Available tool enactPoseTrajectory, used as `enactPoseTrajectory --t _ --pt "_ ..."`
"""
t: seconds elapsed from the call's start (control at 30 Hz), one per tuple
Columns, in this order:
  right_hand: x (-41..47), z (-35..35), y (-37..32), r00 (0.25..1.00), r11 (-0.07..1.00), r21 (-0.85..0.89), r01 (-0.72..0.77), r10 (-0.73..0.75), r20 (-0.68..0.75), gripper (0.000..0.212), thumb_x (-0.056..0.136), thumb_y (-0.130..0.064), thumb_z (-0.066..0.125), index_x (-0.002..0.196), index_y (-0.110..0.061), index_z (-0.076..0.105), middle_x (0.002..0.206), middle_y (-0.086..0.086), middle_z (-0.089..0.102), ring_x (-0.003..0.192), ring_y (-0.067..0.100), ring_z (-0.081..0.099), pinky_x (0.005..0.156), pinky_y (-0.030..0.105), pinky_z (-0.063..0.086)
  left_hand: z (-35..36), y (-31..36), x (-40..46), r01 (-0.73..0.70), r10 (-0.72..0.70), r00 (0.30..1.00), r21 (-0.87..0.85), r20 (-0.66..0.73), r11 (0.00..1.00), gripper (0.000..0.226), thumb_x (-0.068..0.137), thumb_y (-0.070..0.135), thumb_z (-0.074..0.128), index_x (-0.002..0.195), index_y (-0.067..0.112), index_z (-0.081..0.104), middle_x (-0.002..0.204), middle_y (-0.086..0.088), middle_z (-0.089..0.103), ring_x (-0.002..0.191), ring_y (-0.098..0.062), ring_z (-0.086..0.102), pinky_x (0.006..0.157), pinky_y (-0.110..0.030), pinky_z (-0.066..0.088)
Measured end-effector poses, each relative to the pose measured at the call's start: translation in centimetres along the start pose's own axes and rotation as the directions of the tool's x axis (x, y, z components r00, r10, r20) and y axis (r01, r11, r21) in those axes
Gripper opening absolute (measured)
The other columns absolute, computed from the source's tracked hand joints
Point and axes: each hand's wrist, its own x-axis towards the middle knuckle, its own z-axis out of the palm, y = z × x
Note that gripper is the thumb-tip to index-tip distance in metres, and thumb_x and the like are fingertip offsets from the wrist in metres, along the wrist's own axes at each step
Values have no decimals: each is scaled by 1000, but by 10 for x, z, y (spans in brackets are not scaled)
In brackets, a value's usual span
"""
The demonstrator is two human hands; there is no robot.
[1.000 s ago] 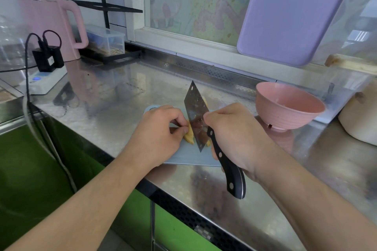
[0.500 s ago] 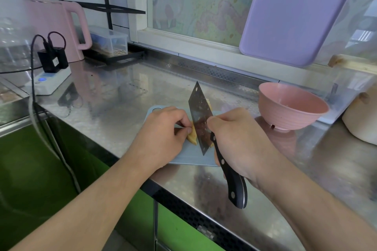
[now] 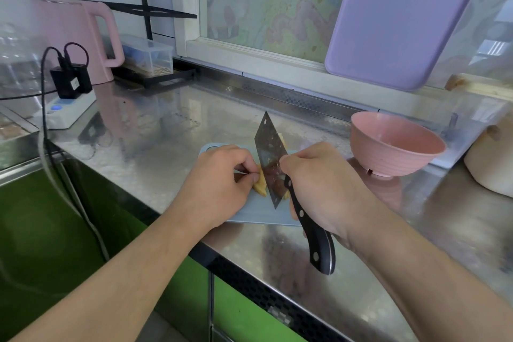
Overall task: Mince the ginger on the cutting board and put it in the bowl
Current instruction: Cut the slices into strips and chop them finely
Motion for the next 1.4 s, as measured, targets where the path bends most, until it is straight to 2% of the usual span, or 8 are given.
enactPoseTrajectory --t 0.13,0.27,0.37,0.53,0.8,0.9,1.07,1.4 --pt "0 -4 -3 999 1000 4 12 -12 50 28 99 -14 51 73 -5 58 61 18 47 33 20 41 43 27 34 0 0 0 4 -4 1000 4 -1 1000 19 88 18 80 75 31 72 85 20 70 89 2 64 80 -9 46" --pt "5 -1 -1 997 997 -72 26 -21 78 25 100 -14 52 76 -7 56 67 17 53 51 23 48 54 29 42 1 0 0 -17 17 1000 -8 -9 1000 20 87 15 80 76 30 73 85 20 70 89 2 65 81 -10 48" --pt "6 5 3 997 998 -68 -15 20 74 26 96 -11 52 71 -6 51 63 19 51 49 24 44 51 31 36 1 0 -1 -48 48 999 -1 -13 999 19 86 12 79 78 29 73 86 19 70 90 1 65 81 -14 50" --pt "5 6 3 997 998 -57 -31 35 64 25 96 -12 52 72 -4 52 63 19 48 52 24 42 52 32 32 0 -1 -2 -54 54 999 -1 -9 999 21 85 9 79 78 28 72 87 19 70 91 3 63 80 -2 40" --pt "2 8 0 991 968 -234 89 -62 119 39 104 -16 49 65 -18 43 66 3 46 59 21 45 55 27 39 -4 3 -5 -4 7 998 -44 58 999 18 82 18 79 83 32 68 93 18 69 95 2 64 81 -4 43" --pt "0 8 3 993 977 -201 77 -57 104 38 103 -17 48 66 -12 45 66 7 48 65 27 47 54 33 36 -4 5 -5 4 -2 999 -40 48 999 19 82 18 80 83 32 67 93 19 68 95 2 63 79 -2 42" --pt "-8 -6 5 998 998 -57 -2 5 55 41 99 -19 51 68 8 53 47 15 56 42 21 45 46 29 33 -5 7 -6 20 -16 999 -70 51 997 17 83 17 80 84 30 69 95 18 69 98 6 61 78 2 40" --pt "-11 -10 3 998 998 19 56 -56 12 40 98 -19 50 72 11 51 46 14 54 36 21 41 52 33 38 -1 0 -2 98 -100 995 -80 -19 992 17 86 16 75 77 30 70 79 22 71 86 10 65 73 0 43"
